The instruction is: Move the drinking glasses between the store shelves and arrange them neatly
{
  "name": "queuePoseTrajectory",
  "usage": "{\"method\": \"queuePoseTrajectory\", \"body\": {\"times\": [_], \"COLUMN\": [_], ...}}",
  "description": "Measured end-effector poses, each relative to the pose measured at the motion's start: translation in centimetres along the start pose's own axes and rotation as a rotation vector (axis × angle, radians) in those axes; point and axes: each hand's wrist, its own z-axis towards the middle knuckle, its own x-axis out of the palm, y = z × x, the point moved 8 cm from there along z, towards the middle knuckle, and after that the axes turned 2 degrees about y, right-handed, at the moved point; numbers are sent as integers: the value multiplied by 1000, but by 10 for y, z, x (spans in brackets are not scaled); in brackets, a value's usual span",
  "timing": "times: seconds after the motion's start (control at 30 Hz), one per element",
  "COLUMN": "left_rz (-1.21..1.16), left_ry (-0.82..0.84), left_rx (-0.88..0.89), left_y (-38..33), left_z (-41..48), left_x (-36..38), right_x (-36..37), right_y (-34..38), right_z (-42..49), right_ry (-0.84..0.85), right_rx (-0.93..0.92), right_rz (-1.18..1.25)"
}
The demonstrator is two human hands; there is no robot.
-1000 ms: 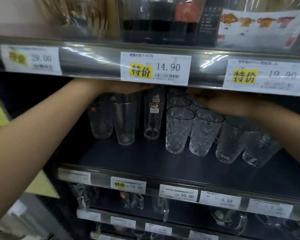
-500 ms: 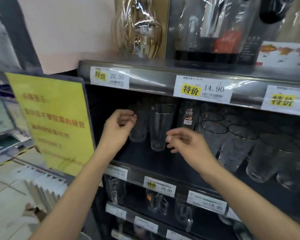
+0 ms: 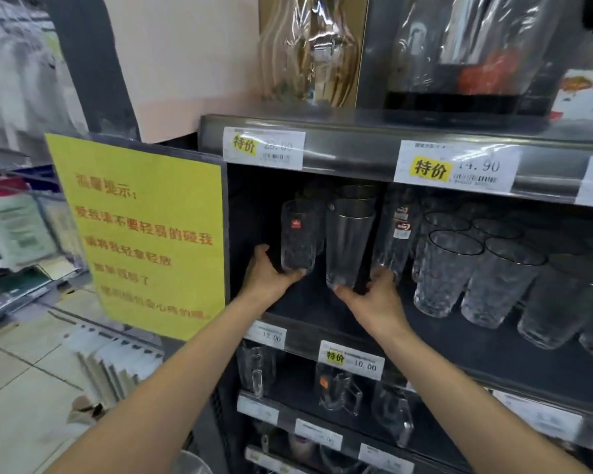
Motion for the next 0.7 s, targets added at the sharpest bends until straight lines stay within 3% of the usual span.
{"method": "queuePoseTrajectory", "body": {"times": [0.23,0.7], "left_rz": [-31,-117], "left_ry": [115,70], "left_rx": [42,177], "left_y": [3,2], "left_z": [34,49], "left_x": [12,19], "right_x": [15,23], "right_y": [2,17], "right_z": [23,24], "right_ry": [-52,-298], "right_rx": [87,67], "right_rz": [6,-152]}}
